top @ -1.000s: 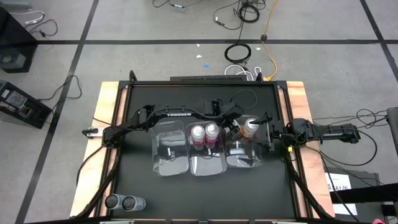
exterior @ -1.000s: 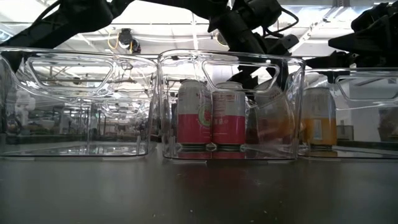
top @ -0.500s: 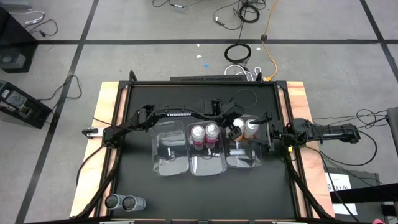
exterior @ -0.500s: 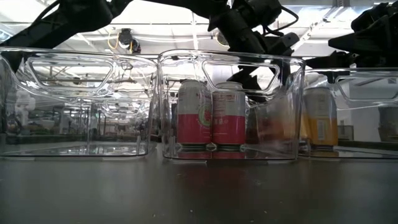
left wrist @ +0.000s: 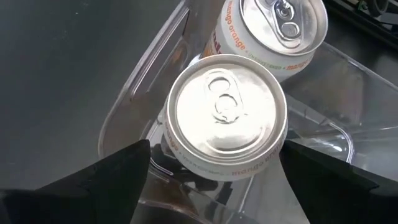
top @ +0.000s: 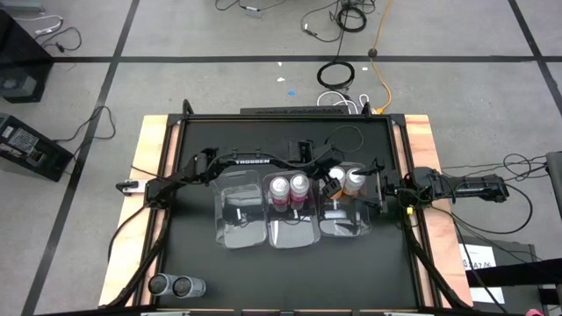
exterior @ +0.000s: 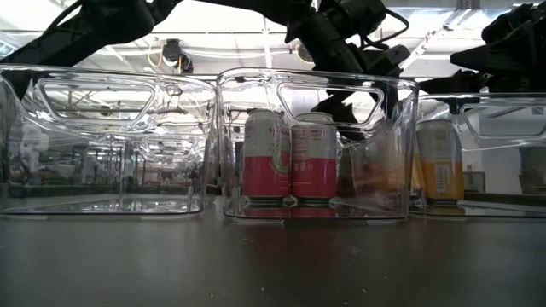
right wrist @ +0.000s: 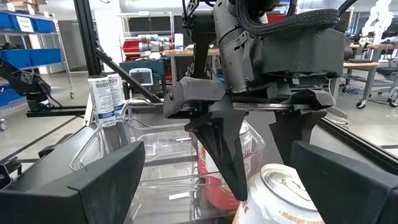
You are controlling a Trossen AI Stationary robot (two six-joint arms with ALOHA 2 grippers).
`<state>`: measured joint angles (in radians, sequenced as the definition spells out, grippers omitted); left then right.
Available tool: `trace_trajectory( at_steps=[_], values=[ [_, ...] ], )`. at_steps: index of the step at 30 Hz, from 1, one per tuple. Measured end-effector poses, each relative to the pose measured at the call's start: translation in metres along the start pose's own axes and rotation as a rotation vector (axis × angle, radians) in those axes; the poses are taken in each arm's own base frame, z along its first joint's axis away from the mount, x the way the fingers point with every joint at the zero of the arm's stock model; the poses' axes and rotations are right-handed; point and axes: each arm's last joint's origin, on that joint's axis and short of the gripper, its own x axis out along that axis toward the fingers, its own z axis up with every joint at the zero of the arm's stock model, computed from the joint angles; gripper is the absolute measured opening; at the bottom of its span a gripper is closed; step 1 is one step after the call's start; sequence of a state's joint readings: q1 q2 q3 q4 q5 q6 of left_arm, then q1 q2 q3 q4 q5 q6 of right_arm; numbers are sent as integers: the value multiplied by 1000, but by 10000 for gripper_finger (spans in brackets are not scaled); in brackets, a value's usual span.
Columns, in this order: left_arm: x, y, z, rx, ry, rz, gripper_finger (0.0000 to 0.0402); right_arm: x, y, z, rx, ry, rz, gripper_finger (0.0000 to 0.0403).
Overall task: Sort soda cans
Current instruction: Put the right white soda can into the left transparent bin
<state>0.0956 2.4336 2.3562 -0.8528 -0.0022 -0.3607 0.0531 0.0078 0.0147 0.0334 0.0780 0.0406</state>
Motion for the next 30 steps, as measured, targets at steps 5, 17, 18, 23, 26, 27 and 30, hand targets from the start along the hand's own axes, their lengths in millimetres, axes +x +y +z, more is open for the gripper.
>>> trace_trajectory(
  at_steps=[5, 17, 18, 23, 26, 27, 30],
  values=[
    [0, -2, -1, -20, 11, -26, 366, 0, 0, 0, 0, 0, 0, 398],
    [-15, -8, 3, -16, -23, -42, 367, 0, 0, 0, 0, 0, 0, 398],
    [-15, -8, 4, -16, -27, -42, 367, 0, 0, 0, 0, 0, 0, 398],
    [-17, -7, 1, -11, 9, -26, 367, 0, 0, 0, 0, 0, 0, 398],
    [-26, -1, 1, -18, 37, -8, 367, 0, 0, 0, 0, 0, 0, 398],
    [-32, 0, 2, -20, 41, -3, 367, 0, 0, 0, 0, 0, 0, 398],
    [-55, 5, 5, -19, 37, 37, 367, 0, 0, 0, 0, 0, 0, 398]
  ],
)
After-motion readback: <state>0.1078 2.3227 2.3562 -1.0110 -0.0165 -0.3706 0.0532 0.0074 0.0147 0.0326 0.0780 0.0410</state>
